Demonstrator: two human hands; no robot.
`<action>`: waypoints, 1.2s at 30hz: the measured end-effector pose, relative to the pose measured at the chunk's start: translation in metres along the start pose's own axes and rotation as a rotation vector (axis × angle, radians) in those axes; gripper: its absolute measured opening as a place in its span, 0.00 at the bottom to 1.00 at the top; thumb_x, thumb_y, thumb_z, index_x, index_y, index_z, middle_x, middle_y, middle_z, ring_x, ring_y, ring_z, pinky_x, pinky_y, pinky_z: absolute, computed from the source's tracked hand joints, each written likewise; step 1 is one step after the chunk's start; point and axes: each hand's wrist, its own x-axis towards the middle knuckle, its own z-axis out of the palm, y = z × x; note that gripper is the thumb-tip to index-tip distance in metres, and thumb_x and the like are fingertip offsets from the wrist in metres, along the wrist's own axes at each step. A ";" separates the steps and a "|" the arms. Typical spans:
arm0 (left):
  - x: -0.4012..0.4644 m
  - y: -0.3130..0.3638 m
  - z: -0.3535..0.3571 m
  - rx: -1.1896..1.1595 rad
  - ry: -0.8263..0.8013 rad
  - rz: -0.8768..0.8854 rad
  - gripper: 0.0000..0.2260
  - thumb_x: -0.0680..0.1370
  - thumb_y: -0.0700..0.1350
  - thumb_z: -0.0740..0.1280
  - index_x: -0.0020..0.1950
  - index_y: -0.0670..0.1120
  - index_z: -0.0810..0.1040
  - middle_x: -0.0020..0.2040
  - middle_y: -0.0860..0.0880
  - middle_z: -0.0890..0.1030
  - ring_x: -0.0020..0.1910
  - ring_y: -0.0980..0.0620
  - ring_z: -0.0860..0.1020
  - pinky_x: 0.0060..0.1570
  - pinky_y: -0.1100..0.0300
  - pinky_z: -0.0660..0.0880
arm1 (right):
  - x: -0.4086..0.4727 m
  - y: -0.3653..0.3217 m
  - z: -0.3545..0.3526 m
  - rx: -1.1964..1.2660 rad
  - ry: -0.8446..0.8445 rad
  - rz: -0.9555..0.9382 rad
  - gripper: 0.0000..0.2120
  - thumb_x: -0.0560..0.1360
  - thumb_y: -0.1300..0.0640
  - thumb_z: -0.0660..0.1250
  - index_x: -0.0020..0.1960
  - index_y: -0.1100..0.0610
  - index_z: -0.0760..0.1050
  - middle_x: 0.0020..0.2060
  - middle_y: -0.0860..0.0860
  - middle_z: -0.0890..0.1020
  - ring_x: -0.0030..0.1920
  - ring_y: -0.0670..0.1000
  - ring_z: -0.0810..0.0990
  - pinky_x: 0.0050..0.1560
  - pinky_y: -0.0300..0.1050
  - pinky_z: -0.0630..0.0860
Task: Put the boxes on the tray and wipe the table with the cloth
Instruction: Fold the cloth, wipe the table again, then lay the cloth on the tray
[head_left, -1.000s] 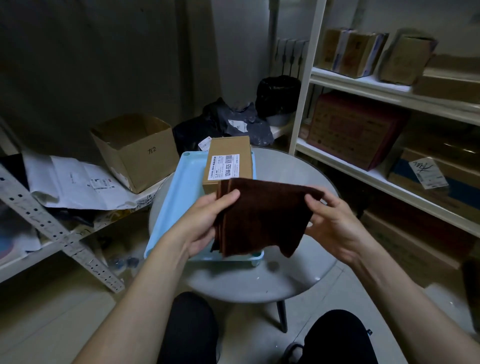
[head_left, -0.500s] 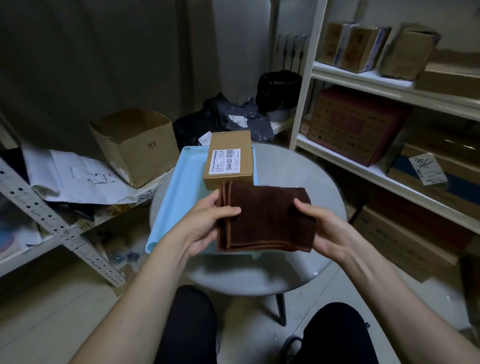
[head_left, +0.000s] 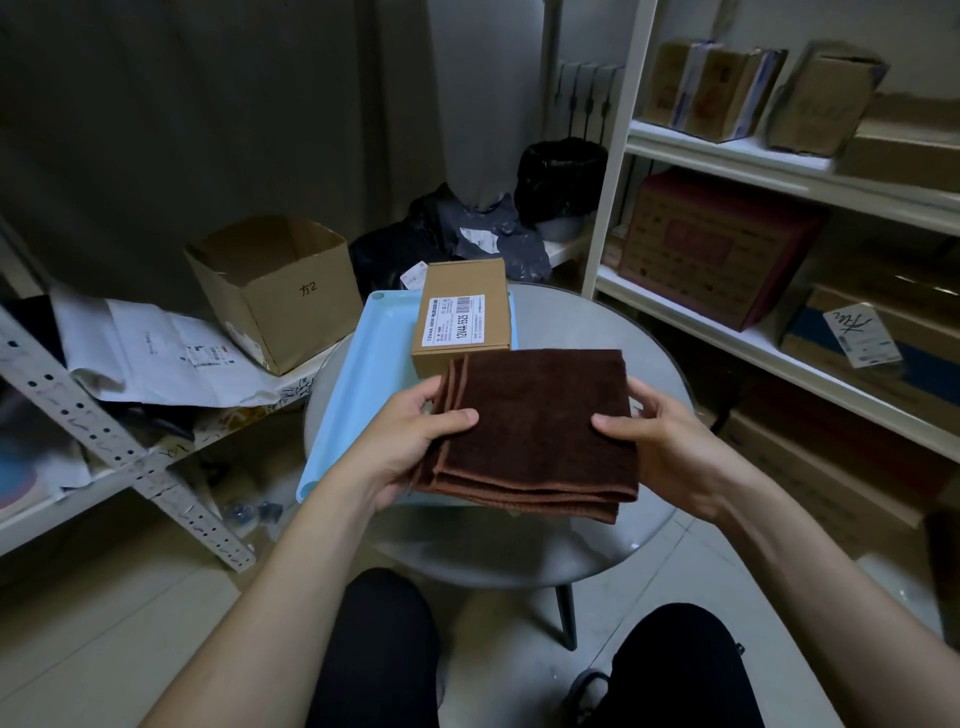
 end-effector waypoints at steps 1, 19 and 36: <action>0.001 0.001 0.000 -0.024 -0.007 0.030 0.15 0.76 0.31 0.67 0.60 0.44 0.81 0.55 0.39 0.85 0.50 0.40 0.85 0.47 0.49 0.83 | 0.001 -0.001 -0.001 -0.012 -0.003 -0.039 0.24 0.75 0.75 0.62 0.67 0.57 0.74 0.58 0.59 0.83 0.58 0.58 0.83 0.51 0.49 0.82; 0.016 -0.007 0.003 0.138 0.031 -0.041 0.02 0.78 0.42 0.69 0.48 0.45 0.81 0.41 0.48 0.80 0.35 0.55 0.80 0.33 0.64 0.76 | 0.022 0.023 -0.026 0.096 0.240 0.045 0.14 0.77 0.60 0.68 0.61 0.64 0.76 0.54 0.61 0.83 0.47 0.53 0.84 0.49 0.44 0.77; 0.075 -0.052 0.081 0.975 0.183 0.186 0.12 0.77 0.43 0.67 0.60 0.47 0.80 0.52 0.50 0.80 0.49 0.50 0.77 0.48 0.63 0.68 | 0.025 0.056 -0.103 -1.090 0.668 0.065 0.21 0.77 0.57 0.66 0.69 0.60 0.72 0.66 0.58 0.76 0.66 0.59 0.73 0.68 0.51 0.68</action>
